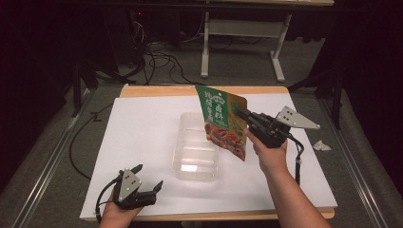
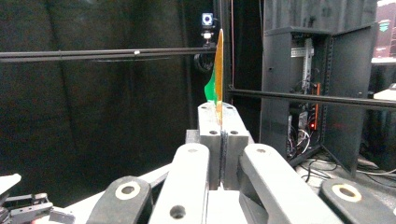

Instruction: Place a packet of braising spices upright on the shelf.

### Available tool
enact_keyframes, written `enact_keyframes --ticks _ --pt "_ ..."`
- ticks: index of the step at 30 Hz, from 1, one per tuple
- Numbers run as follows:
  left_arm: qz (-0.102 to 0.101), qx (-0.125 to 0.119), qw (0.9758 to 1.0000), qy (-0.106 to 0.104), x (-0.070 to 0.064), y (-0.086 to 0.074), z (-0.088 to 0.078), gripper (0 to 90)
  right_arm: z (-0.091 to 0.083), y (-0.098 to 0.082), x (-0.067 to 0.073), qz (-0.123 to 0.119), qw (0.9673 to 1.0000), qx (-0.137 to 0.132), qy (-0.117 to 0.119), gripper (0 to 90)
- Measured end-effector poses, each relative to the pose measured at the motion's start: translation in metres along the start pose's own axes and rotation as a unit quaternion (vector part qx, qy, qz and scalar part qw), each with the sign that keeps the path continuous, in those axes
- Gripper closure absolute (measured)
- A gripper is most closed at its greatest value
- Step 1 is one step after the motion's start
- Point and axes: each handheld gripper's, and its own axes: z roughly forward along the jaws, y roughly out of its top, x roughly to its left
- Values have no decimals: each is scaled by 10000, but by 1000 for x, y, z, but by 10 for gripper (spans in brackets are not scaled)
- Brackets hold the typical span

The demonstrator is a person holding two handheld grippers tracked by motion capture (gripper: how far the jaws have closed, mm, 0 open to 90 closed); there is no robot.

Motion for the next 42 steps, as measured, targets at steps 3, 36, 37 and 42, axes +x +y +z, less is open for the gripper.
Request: enact_keyframes --ticks 3,36,37,42 --pt "-20 -15 10000 1 0 0 0 138 12 -3 1 -10 10000 53 35 900" --pt "-132 -20 9999 42 1 -2 -4 140 89 -48 -2 160 9997 146 117 900" --pt "-111 -20 9999 39 1 -2 -4 140 90 -49 -2 182 9997 161 97 900" --pt "-118 -2 9999 33 1 -2 -3 140 88 -54 -5 208 9997 144 30 900"
